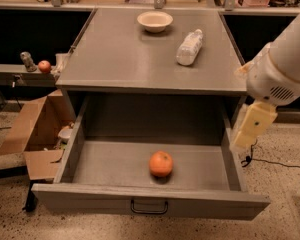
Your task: Pick orange from top drawer and place on counter
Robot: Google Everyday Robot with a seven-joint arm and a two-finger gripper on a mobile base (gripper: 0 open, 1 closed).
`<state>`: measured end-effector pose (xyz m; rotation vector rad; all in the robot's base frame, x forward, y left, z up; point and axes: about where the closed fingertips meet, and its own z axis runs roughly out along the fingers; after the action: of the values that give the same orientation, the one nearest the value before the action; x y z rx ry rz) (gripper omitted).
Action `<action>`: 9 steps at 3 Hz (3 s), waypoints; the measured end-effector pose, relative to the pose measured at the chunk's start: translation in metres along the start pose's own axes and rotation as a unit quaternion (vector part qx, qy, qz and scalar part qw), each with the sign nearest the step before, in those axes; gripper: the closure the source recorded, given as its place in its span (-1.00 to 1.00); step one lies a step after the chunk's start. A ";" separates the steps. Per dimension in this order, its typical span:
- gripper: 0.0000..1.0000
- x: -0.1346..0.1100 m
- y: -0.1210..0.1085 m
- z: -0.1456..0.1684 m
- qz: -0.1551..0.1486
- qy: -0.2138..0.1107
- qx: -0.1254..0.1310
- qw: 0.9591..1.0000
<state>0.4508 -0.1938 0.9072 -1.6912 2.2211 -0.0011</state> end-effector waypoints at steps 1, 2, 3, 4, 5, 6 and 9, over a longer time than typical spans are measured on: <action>-1.00 -0.007 0.013 0.061 0.012 -0.035 -0.018 0.999; -1.00 -0.008 0.013 0.061 0.011 -0.035 -0.017 0.999; -1.00 -0.019 0.017 0.085 -0.023 -0.057 -0.014 0.998; -1.00 -0.035 0.024 0.122 -0.064 -0.093 -0.017 0.993; -1.00 -0.052 0.027 0.163 -0.095 -0.136 -0.031 0.986; -1.00 -0.056 0.020 0.194 -0.094 -0.164 -0.048 0.981; -1.00 -0.076 0.011 0.262 -0.080 -0.201 -0.092 0.972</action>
Offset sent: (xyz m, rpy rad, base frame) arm 0.0041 0.0195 -0.0517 0.0718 0.0234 0.0020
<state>0.5294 -0.0655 0.6793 -1.7737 1.8263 0.4785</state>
